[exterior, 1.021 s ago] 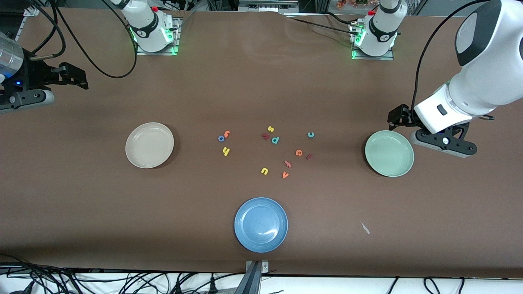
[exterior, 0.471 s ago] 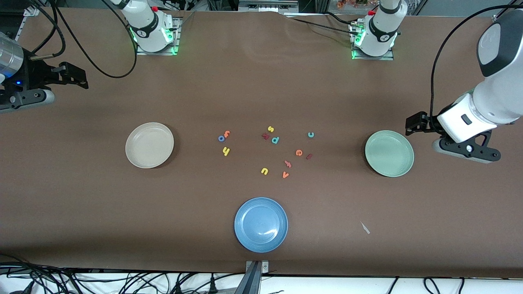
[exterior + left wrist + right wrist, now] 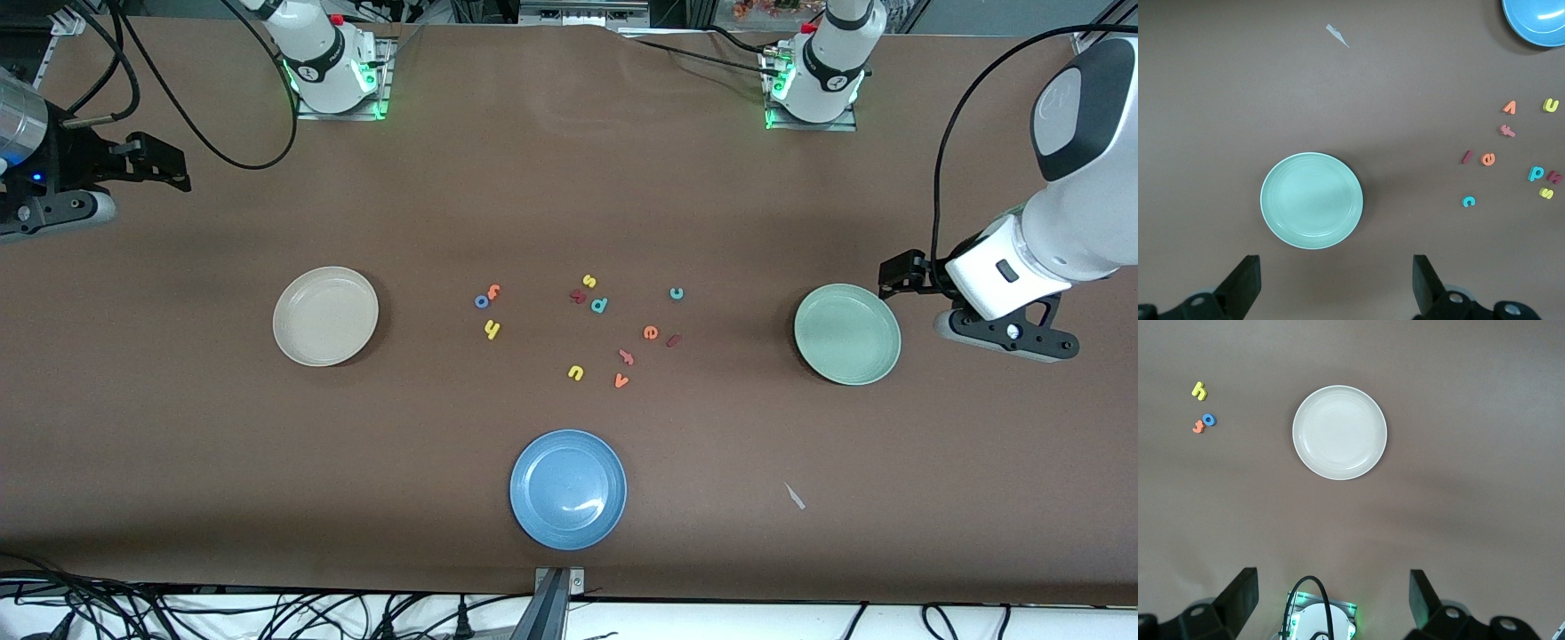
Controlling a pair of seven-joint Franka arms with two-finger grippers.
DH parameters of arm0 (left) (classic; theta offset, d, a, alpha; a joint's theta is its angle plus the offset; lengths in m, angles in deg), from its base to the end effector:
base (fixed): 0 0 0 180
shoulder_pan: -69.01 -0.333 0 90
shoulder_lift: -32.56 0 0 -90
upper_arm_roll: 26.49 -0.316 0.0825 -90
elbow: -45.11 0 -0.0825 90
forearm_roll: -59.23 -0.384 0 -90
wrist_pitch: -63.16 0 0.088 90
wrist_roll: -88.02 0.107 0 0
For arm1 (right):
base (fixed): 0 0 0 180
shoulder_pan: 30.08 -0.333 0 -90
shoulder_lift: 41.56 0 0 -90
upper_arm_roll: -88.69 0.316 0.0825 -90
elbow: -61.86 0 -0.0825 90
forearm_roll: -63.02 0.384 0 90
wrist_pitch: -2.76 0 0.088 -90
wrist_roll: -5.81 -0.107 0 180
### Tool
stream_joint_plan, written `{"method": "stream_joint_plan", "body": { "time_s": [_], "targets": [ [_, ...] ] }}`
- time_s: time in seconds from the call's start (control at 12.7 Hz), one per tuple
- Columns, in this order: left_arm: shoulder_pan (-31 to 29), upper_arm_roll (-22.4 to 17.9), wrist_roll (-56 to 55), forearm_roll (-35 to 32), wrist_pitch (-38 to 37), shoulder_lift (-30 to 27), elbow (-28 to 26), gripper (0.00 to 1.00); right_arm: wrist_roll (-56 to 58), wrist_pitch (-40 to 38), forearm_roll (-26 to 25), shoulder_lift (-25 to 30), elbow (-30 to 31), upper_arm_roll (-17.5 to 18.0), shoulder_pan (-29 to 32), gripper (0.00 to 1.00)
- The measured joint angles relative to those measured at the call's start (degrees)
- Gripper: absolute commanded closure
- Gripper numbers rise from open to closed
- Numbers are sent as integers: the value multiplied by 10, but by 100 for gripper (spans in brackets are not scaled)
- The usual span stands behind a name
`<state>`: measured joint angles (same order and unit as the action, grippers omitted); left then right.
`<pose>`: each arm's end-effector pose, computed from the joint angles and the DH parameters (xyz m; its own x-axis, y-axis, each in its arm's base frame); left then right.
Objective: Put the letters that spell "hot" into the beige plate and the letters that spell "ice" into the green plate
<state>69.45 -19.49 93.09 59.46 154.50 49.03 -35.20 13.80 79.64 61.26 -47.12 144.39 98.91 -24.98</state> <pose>0.6327 -0.0728 0.5356 0.9727 -0.2142 -0.0890 -0.2108 -0.9764 0.0466 0.5574 0.0408 0.6135 0.9561 0.2208 -0.1929 0.2224 -0.9749 -0.0134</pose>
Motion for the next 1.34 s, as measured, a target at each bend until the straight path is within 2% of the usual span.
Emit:
{"method": "stream_joint_plan", "body": {
  "time_s": [1.34],
  "targets": [
    [0, 0, 0, 0, 0, 4, -4, 0, -22, 2, 15, 12, 2, -2, 0, 0]
  ]
}}
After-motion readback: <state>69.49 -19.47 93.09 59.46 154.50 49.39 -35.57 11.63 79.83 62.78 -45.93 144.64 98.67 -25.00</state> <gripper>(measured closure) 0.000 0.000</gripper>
